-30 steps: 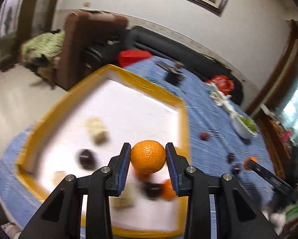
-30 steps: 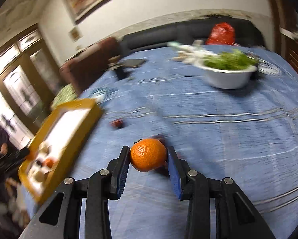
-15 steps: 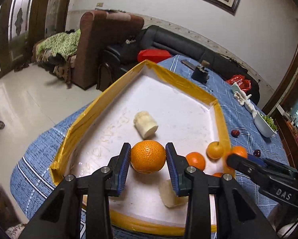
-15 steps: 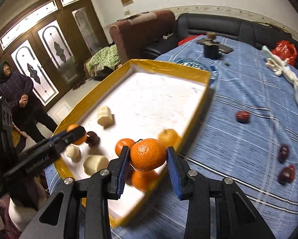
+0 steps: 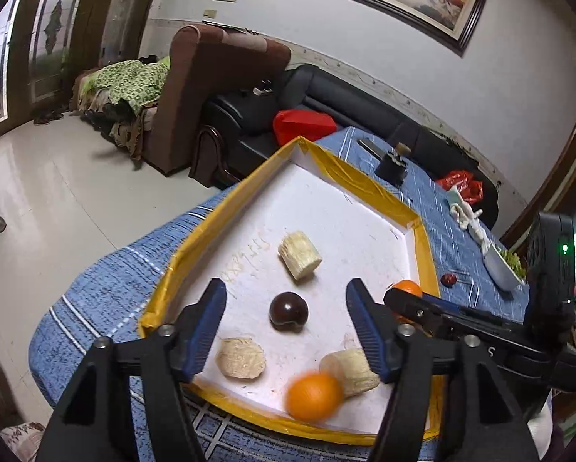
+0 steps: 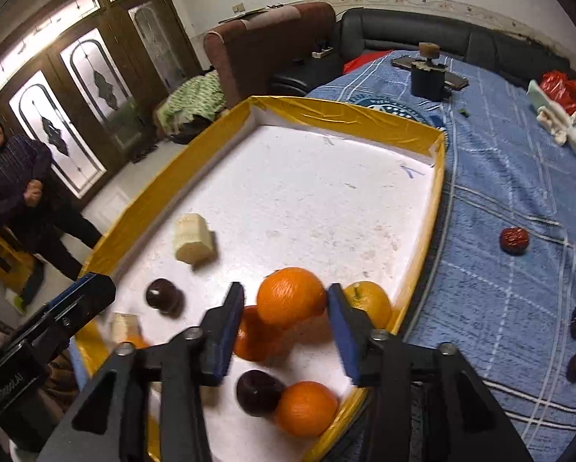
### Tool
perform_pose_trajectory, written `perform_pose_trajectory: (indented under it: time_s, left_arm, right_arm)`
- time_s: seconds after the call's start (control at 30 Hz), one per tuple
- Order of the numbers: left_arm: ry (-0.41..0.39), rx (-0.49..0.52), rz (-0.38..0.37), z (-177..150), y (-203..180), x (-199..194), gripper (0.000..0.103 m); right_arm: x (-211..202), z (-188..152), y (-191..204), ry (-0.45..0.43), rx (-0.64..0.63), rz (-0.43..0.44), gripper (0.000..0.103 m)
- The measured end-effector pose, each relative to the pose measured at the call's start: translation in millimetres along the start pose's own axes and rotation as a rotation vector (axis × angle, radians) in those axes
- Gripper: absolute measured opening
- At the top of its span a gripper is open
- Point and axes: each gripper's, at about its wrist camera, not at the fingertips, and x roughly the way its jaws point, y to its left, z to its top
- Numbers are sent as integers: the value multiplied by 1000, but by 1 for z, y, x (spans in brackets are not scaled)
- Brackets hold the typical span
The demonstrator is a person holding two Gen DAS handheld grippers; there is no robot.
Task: Organize fruits
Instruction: 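Carry both oranges into the yellow tray and open both grippers, then move both grippers back over the remaining plums and dates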
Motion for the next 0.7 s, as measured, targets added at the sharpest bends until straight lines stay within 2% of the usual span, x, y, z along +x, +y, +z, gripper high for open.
perform_pose_trajectory:
  time_s: [0.3,0.37,0.5,0.7]
  left_arm:
    - [11,59,-10,-5,-25,-11,67]
    - [-1,102,6,-9,-38,-15,67]
    - [-33,227,60,-22,-72,-24,68]
    - [-50,379,73,-44,-117,-32,70]
  right_arm:
    - [-44,-3,-1,-103,-17,-27,66]
    - [-57,-6,-8,-130,-9,-35,69]
    - [-81,-19,-26,-163,14,-59,70]
    - [-104,-50,-58,-166,34,-133,73]
